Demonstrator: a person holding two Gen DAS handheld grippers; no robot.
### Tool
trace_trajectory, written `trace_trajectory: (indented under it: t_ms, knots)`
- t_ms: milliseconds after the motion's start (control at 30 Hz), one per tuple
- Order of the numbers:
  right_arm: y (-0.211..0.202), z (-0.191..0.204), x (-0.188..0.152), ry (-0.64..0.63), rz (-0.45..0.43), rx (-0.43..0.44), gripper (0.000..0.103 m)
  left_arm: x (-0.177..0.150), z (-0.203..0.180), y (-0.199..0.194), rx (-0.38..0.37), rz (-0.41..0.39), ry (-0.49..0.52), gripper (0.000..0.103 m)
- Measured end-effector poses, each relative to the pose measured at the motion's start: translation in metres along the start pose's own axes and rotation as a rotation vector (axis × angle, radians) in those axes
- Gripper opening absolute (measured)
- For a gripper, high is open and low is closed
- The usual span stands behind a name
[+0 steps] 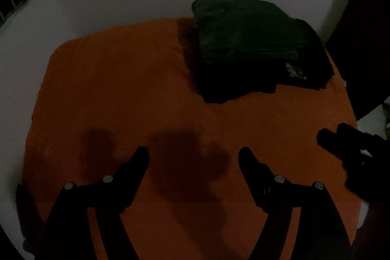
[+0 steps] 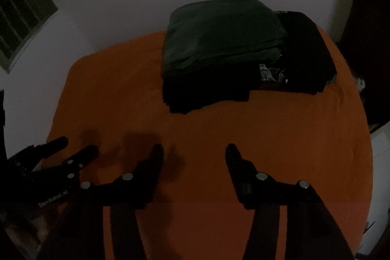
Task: Fold clothes
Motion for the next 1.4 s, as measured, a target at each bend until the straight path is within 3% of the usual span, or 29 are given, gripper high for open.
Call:
trace_trajectory:
  t_ms: [167,300,433,1400]
  knots:
    - [-0.021,0.020,-0.019,-0.019,-0.012,-0.007,0.066,-0.014,0.001,-0.027,-0.001,-0.037,0.040,0.077]
    - [-0.029,0.026,-0.024,0.006,-0.005,-0.012,0.069,-0.013,0.006,-0.039,-0.019,-0.044,0.025,0.077]
    - [-0.032,0.033,-0.025,0.018,0.003,0.000,0.077,-0.010,0.010,-0.042,-0.010,-0.063,0.010,0.077]
    - [-0.009,0.035,-0.015,0.017,0.044,-0.001,0.078,-0.014,0.012,-0.010,-0.036,-0.023,-0.034,0.077]
Point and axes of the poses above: each gripper's, at about its wrist camera, not at the fingertips, and y roughly the way its jaws point, z to its left, x to its top, the point moved 9 cm from there along y, roughly the way its jaws point, and after that the axes turned 11 degrees about -y, right-handed, at the moved point
